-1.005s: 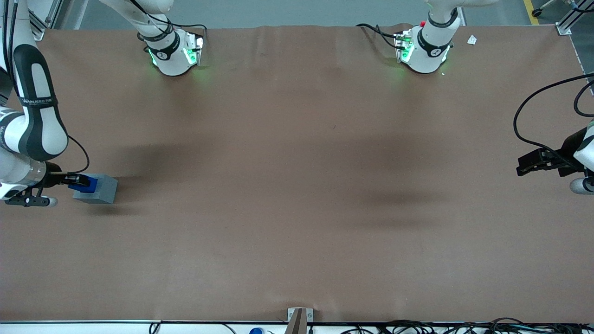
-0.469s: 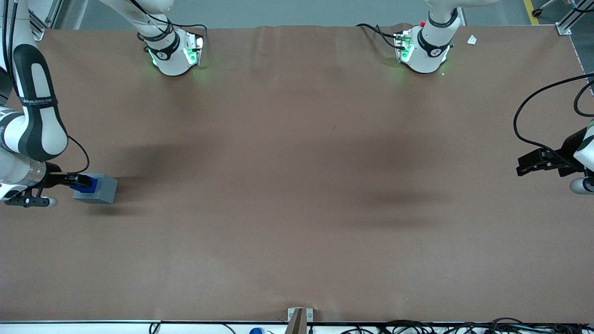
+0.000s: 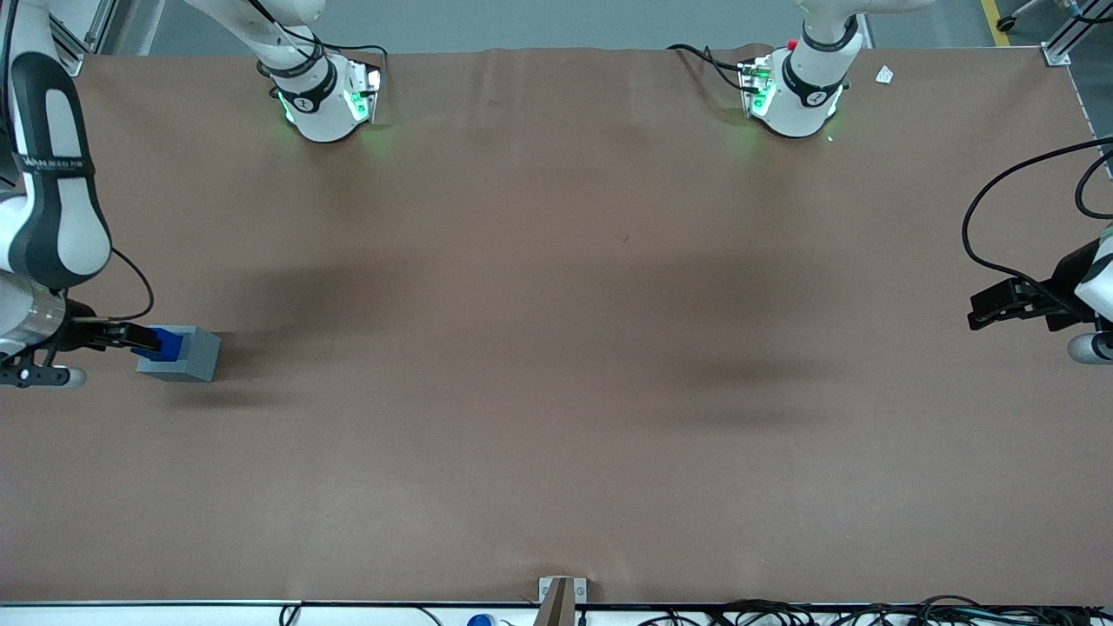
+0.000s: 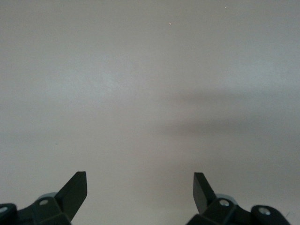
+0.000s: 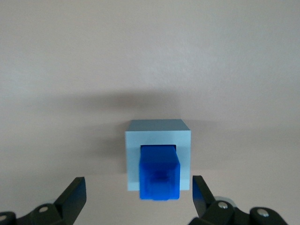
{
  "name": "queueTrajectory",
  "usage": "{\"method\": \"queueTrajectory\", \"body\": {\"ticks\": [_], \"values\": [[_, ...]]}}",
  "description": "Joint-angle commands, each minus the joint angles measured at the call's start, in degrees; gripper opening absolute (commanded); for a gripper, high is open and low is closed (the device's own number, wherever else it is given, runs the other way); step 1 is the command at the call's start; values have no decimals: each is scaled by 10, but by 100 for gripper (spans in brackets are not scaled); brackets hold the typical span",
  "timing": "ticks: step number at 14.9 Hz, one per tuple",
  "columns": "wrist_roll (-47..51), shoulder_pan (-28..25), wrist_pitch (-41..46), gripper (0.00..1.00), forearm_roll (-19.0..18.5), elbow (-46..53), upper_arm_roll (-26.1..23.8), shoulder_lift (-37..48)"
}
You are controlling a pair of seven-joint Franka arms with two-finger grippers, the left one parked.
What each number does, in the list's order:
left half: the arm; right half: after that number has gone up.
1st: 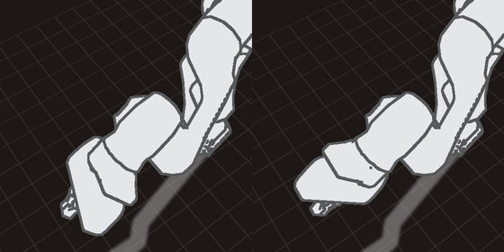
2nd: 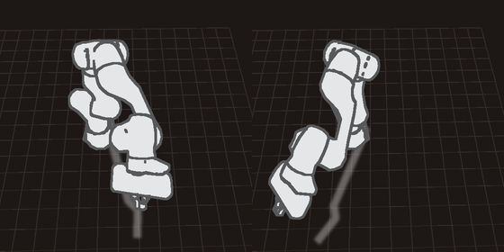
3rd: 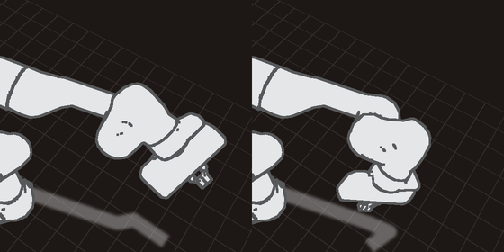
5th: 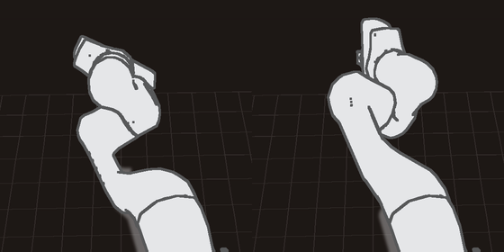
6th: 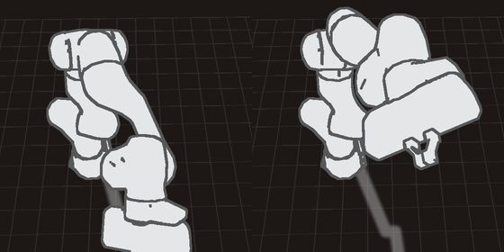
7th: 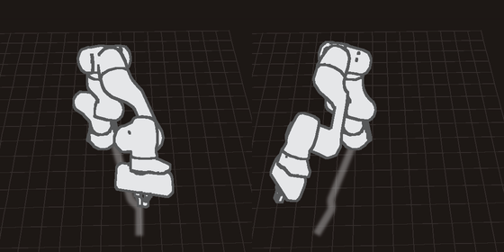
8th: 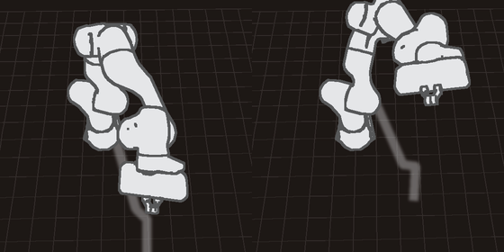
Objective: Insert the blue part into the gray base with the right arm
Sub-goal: 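Open the right gripper and raise it off the cube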
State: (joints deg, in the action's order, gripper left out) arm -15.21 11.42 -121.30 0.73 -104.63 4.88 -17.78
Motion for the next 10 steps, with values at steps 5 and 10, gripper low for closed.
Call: {"method": "queueTrajectory", "body": {"ticks": [5,10], "values": [[28,-56,51,100,3,5,-1,91],[84,-99,60,100,3,2,-1,131]]}}
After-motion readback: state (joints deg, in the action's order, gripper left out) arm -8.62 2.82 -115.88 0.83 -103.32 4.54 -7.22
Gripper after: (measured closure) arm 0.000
